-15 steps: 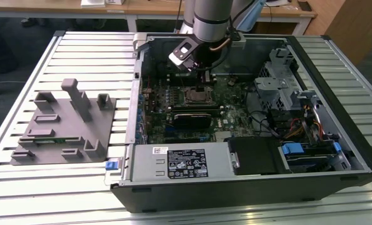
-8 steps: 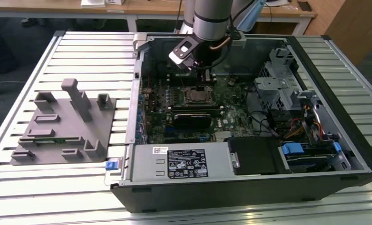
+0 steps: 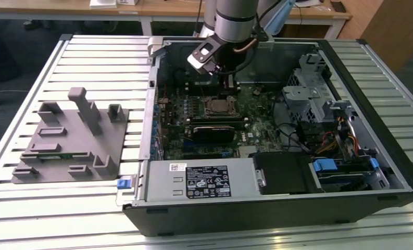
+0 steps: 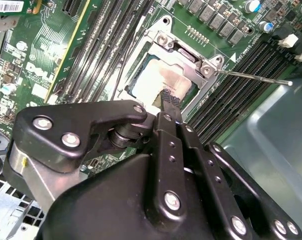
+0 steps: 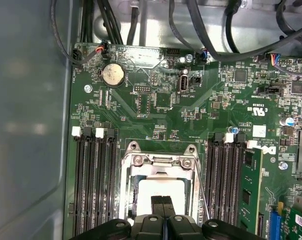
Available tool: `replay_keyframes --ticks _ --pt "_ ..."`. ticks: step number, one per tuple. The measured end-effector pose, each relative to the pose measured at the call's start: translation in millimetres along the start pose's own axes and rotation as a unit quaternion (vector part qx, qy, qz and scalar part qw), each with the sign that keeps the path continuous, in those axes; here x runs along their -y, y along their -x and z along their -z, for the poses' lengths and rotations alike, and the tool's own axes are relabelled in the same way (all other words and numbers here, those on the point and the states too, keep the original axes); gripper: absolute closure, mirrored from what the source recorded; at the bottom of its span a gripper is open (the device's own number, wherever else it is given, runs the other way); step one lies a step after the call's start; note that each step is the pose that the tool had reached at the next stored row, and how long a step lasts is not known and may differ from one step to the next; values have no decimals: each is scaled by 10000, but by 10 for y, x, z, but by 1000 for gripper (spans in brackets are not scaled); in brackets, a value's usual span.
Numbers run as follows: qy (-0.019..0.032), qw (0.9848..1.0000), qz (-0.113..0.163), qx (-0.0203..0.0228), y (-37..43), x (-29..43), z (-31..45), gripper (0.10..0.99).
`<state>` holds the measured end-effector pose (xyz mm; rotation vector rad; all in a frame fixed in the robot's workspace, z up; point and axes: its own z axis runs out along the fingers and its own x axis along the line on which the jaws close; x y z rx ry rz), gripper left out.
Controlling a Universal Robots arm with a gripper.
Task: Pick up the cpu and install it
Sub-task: 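Install the first cpu locking lever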
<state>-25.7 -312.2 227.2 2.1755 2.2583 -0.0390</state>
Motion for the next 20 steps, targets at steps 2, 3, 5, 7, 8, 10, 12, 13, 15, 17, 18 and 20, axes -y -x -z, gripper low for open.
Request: replay_keyframes --ticks 2,3,5,7,8,10,12,13,15,17,18,20 --pt "0 10000 0 1 0 0 25 980" --pt "0 10000 0 0 1 0 43 980" --pt "0 10000 0 0 2 1 87 980" --pt "0 10000 0 -1 3 2 138 980" --pt "0 10000 0 1 3 2 166 980" --pt "0 10000 0 0 5 3 227 980" --pt "0 10000 0 0 6 4 293 980" --pt "0 10000 0 1 7 5 327 980" --pt "1 10000 25 0 8 5 403 980" --pt "4 9998 182 3 9 5 402 980" --pt "6 9996 271 5 8 5 401 980" --pt "9 9989 459 8 9 5 400 980"
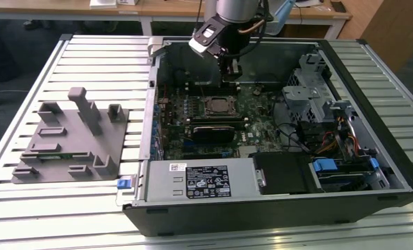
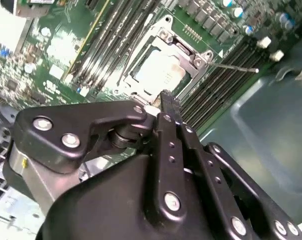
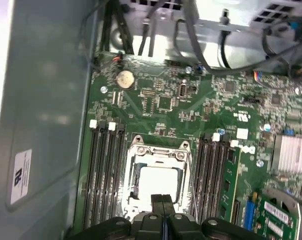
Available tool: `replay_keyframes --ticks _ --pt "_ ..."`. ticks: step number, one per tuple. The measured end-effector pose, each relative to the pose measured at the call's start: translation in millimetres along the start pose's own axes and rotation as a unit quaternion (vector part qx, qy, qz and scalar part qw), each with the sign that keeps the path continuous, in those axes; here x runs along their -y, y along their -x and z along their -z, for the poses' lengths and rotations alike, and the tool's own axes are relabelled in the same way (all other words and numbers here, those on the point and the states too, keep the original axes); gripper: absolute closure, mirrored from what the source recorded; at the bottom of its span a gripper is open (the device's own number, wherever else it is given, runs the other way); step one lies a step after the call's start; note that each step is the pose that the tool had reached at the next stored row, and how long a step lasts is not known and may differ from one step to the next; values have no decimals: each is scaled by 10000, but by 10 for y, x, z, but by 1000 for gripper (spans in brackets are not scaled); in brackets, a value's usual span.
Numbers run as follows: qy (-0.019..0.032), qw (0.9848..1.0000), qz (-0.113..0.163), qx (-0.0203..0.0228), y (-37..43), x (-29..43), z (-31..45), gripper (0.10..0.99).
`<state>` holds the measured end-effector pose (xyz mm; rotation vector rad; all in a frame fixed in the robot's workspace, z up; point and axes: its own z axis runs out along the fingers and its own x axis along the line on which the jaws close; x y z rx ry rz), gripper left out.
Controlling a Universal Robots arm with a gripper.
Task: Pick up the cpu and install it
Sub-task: 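Install the first cpu locking lever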
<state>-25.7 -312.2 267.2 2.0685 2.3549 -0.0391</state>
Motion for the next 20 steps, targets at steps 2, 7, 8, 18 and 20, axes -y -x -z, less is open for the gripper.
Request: replay_keyframes --ticks 2,7,8,18,20 --pt "4 9999 166 2 0 0 -1 980" --pt "12 9985 553 7 0 0 -2 980" --pt "14 9980 635 8 0 0 -3 980" --pt "30 9909 1344 18 0 0 -4 980" --pt "33 9888 1492 20 0 0 -4 980"
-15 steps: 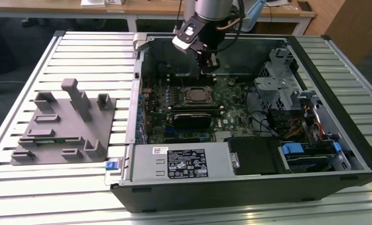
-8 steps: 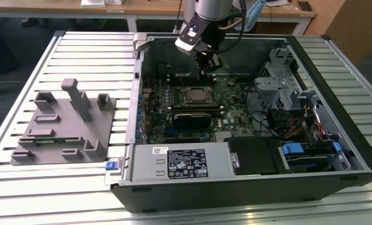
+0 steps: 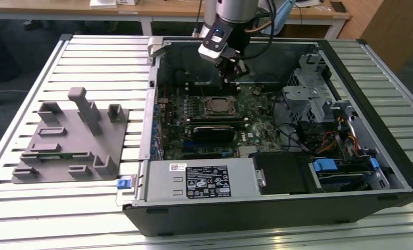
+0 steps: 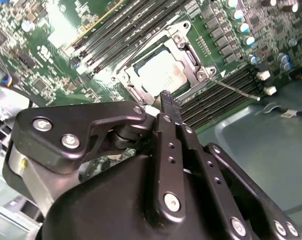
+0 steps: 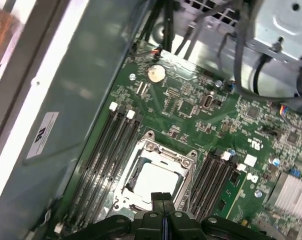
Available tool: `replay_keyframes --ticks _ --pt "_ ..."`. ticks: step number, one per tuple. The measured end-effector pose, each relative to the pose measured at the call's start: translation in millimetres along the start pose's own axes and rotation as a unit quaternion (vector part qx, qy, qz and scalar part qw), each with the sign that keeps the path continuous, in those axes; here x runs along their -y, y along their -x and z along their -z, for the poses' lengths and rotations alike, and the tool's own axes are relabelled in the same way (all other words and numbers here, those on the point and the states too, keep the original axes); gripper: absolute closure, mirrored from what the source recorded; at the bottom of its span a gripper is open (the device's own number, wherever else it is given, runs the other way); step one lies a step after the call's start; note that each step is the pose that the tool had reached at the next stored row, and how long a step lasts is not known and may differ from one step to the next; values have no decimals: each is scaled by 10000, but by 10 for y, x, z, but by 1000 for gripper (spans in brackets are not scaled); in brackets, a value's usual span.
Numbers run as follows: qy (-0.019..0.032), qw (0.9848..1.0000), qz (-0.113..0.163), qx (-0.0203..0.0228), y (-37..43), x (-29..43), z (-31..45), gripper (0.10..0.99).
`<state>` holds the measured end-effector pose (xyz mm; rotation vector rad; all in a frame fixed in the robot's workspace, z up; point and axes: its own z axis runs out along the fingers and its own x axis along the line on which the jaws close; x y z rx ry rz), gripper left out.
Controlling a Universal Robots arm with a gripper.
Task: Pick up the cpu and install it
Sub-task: 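Install the first cpu locking lever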
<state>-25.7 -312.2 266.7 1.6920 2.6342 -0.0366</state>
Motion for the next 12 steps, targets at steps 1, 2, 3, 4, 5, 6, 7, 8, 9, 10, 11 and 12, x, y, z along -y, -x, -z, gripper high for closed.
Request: replay_keyframes --ticks 1,2,3,4,5,6,7,8,9,10,11,12 --pt "2 10000 92 1 0 0 0 980" --pt "3 9998 182 3 0 0 -1 980" --pt "5 9996 272 5 0 0 -1 980" --pt "6 9993 361 6 0 0 -1 980" --pt "9 9990 451 7 0 0 -2 980" --pt "11 9985 539 8 0 0 -2 980" --pt "13 9980 634 9 0 0 -3 980" --pt "15 9974 718 10 0 0 -3 980" --pt "17 9968 795 11 0 0 -3 980" --pt "18 9962 875 12 0 0 -4 980" --pt "20 9955 952 13 0 0 -4 980" --pt "22 9947 1028 14 0 0 -4 980"
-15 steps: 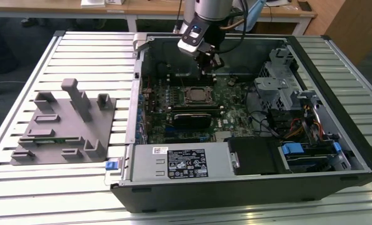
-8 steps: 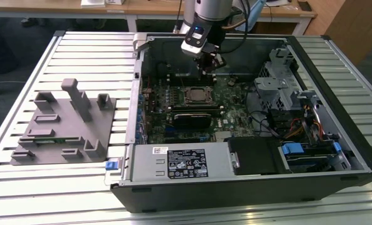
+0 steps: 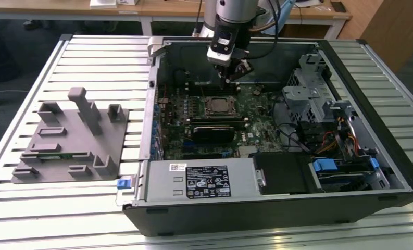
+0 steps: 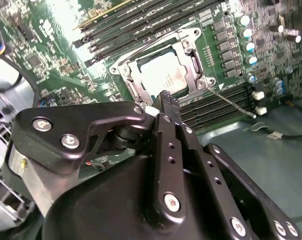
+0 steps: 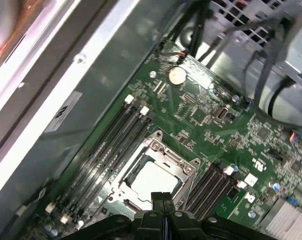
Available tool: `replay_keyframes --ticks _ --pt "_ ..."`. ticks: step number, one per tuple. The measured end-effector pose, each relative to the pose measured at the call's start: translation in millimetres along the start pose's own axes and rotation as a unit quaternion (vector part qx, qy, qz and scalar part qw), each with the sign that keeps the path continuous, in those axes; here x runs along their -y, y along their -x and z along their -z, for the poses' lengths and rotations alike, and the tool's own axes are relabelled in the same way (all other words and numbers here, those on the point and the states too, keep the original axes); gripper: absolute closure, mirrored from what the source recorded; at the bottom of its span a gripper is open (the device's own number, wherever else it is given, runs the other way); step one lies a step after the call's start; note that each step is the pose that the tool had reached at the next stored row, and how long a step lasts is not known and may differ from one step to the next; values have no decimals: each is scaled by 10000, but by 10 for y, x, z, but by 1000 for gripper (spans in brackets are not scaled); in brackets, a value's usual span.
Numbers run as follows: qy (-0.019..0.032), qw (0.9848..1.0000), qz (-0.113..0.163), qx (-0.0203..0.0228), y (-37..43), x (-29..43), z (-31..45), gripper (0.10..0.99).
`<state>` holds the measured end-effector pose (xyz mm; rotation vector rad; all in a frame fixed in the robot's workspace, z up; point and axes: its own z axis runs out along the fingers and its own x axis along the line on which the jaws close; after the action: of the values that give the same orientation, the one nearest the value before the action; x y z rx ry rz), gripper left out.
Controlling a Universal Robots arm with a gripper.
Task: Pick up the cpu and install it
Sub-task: 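Install the first cpu locking lever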
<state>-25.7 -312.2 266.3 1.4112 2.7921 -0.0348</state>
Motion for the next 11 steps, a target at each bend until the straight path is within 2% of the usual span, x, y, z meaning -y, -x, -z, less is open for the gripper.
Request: replay_keyframes --ticks 4,11 --pt "6 9996 276 4 0 0 -1 980" --pt "14 9979 653 9 0 0 -2 980"
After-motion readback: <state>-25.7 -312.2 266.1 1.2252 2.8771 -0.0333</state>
